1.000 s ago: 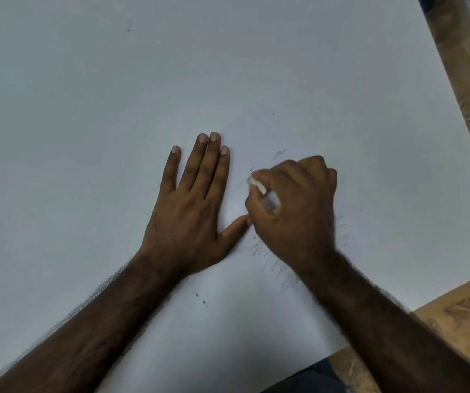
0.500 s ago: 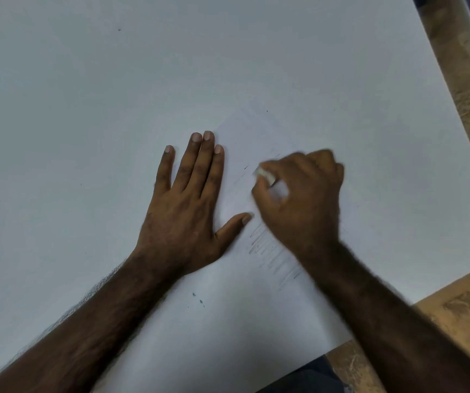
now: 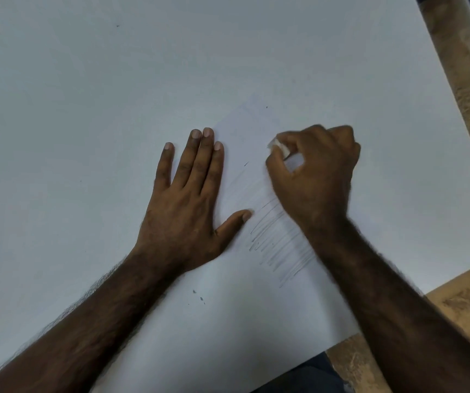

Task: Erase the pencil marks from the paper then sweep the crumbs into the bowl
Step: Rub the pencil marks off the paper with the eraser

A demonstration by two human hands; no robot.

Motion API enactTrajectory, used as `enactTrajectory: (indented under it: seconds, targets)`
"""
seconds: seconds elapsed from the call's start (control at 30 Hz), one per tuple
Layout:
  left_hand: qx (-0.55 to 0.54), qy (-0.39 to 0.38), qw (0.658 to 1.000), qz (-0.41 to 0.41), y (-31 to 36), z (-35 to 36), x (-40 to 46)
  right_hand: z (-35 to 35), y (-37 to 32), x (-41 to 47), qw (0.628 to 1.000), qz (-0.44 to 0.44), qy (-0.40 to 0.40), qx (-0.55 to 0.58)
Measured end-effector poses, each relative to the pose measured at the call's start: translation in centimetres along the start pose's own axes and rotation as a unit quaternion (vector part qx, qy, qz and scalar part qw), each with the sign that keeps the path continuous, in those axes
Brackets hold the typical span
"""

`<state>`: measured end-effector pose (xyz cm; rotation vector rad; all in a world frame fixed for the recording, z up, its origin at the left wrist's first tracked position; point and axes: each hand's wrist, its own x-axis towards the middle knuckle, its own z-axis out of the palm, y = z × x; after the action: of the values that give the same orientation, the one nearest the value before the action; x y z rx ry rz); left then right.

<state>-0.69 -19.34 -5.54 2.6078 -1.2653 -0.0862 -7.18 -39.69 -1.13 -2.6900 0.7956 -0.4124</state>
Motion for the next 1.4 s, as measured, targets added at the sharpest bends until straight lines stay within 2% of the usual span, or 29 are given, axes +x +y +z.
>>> enactTrajectory:
  seconds: [0.1, 0.27, 0.4, 0.5, 0.7, 0.83, 0.93, 1.17, 1.3, 1.4]
  targets:
    - [-0.004, -0.001, 1.0, -0.002, 0.0, -0.2, 0.0, 0.2, -0.7, -0.1, 1.0, 0.012, -0.004, 0.012]
    - [0.002, -0.008, 1.0, 0.004, 0.0, -0.3, -0.1, 0.5, -2.2, -3.3, 0.997, -0.067, -0.035, 0.032]
    - [-0.001, -0.008, 1.0, -0.003, 0.1, -0.3, 0.0, 0.9, -0.8, 0.2, 1.0, -0.01, 0.016, 0.005]
    - [-0.001, -0.011, 1.0, -0.005, 0.2, -0.4, 0.1, 1.3, -0.6, 1.4, 0.999, 0.029, 0.021, 0.015]
    - [0.004, -0.007, 1.0, 0.002, 0.0, -0.4, -0.1, 1.1, -2.6, -2.6, 0.997, -0.066, -0.012, 0.027]
    - [0.002, -0.003, 1.0, -0.004, 0.1, -0.3, 0.0, 1.5, -1.0, 2.0, 0.999, -0.006, 0.041, 0.009]
    - [0.0, 0.0, 1.0, -0.004, 0.1, -0.1, 0.1, 1.6, -0.7, 3.1, 0.999, 0.017, 0.027, 0.013]
    - [0.002, 0.006, 1.0, 0.005, -0.1, -0.2, -0.1, 0.4, -1.8, -3.6, 0.996, -0.075, -0.033, 0.029]
    - [-0.001, 0.005, 1.0, -0.003, 0.0, -0.2, -0.1, 0.8, -0.3, 0.3, 0.999, -0.03, 0.015, 0.009]
    - [-0.002, 0.0, 1.0, -0.004, 0.0, -0.3, 0.0, 1.0, 0.3, 1.9, 1.0, 0.012, 0.02, 0.008]
